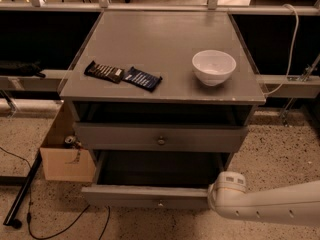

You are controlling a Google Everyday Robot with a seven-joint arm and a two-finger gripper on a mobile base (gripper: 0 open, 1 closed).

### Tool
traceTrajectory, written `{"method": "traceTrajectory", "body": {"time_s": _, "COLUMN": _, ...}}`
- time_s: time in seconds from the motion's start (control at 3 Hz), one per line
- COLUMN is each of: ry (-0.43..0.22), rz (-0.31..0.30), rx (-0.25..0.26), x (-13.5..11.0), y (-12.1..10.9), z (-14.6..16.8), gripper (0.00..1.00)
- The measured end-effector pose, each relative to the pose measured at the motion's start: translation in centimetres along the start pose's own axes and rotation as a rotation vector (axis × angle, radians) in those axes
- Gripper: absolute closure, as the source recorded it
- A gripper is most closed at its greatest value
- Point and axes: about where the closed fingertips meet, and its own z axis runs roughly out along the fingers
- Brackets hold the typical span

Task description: Open middle drawer

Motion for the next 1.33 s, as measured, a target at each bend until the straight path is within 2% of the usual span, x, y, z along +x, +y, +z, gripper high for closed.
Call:
{"method": "traceTrajectory", "body": {"time_s": 0.33, "ry": 0.000, "rz": 0.000, "rx": 0.000, "x": 0.00, "y": -0.12, "z": -0.37, "gripper": 1.00}}
{"method": "traceTrajectory", "body": {"time_s": 0.67, "ry": 0.000, "rz": 0.000, "rx": 0.000, "x": 0.00, "y": -0.13, "z": -0.39, "gripper": 0.84}}
{"method": "traceTrajectory", "body": {"time_s": 1.33, "ry": 0.000, "rz": 0.000, "rx": 0.000, "x": 0.00, "y": -0.13, "z": -0.39, "gripper": 0.37}}
